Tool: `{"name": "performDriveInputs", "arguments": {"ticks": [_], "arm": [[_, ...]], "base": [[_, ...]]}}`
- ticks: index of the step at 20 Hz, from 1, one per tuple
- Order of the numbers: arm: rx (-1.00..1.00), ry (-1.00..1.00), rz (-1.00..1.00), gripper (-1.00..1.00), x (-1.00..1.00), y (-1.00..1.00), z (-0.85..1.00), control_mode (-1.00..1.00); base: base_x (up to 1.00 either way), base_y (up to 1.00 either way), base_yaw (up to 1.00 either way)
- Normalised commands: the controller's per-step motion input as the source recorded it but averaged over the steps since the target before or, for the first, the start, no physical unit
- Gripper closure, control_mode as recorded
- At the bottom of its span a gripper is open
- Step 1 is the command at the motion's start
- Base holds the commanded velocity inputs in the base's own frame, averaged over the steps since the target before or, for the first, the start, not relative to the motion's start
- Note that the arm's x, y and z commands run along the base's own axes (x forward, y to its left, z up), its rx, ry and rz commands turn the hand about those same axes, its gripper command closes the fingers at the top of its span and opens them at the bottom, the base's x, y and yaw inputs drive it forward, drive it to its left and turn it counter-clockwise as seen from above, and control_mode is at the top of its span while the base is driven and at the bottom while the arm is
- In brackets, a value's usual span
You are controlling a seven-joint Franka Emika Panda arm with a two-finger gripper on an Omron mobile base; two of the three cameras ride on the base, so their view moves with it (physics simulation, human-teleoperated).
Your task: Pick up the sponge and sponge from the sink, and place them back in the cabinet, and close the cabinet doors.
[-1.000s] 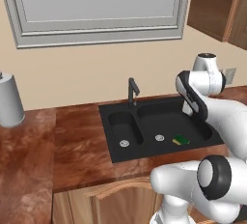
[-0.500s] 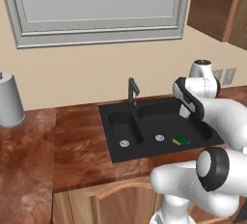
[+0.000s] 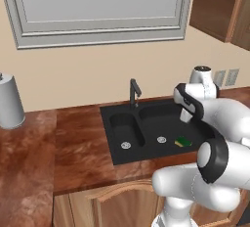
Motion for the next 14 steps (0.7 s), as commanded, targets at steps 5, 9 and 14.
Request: {"name": "performDriveInputs", "arguments": {"ticks": [5, 9, 14], "arm": [[0.02, 0.00, 0.00, -1.00, 0.15, -0.08, -0.26, -1.00], [0.03, 0.00, 0.00, -1.00, 0.04, -0.09, -0.28, -1.00], [0.03, 0.00, 0.00, -1.00, 0.12, -0.04, -0.28, -1.00]], "base": [[0.00, 0.00, 0.00], [0.00, 0.00, 0.00], [0.00, 0.00, 0.00]]}}
